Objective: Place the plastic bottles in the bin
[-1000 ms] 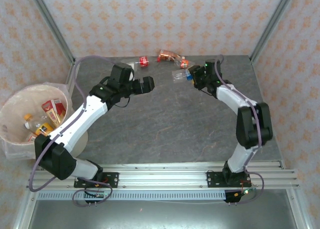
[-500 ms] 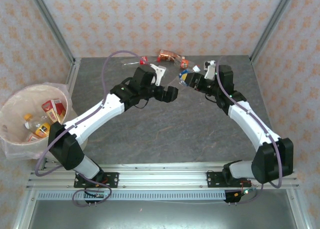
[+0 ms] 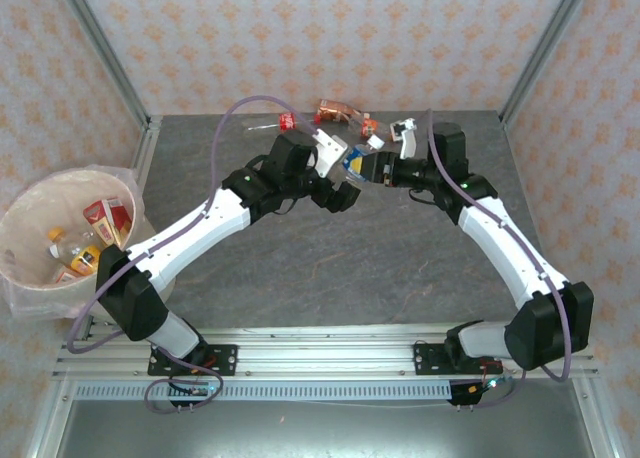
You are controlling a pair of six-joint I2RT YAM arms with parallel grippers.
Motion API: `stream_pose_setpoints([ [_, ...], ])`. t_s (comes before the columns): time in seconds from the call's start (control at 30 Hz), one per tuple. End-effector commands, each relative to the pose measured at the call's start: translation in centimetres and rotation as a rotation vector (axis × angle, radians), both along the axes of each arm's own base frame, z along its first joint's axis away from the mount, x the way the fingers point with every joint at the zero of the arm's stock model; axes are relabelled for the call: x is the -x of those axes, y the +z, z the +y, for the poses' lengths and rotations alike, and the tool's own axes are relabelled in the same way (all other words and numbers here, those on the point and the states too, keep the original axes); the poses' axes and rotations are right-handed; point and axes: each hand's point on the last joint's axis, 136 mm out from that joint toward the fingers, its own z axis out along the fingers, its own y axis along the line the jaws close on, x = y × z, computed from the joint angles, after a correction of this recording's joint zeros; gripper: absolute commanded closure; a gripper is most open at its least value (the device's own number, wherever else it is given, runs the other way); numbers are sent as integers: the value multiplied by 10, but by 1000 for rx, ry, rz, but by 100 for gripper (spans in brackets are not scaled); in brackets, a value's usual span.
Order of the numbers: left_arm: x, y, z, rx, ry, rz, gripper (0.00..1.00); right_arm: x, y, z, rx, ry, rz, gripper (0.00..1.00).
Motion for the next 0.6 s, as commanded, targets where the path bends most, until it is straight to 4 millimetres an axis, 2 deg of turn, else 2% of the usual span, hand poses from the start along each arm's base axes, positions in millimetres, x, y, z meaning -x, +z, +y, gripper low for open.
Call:
stream_pose_setpoints([
  [0.0, 5, 23, -5, 31, -56, -50, 3, 12, 20, 15, -48, 84, -19, 55],
  [0.17, 11, 16, -9, 34, -96, -32, 6, 8, 26, 18, -101, 70, -11, 55],
  [0.3, 17, 17, -10, 44, -133, -23, 17, 9, 28, 19, -113, 79, -13, 54],
  [0.57, 13, 21, -1, 71, -97, -25, 39, 9, 26, 20, -125, 84, 0, 51],
])
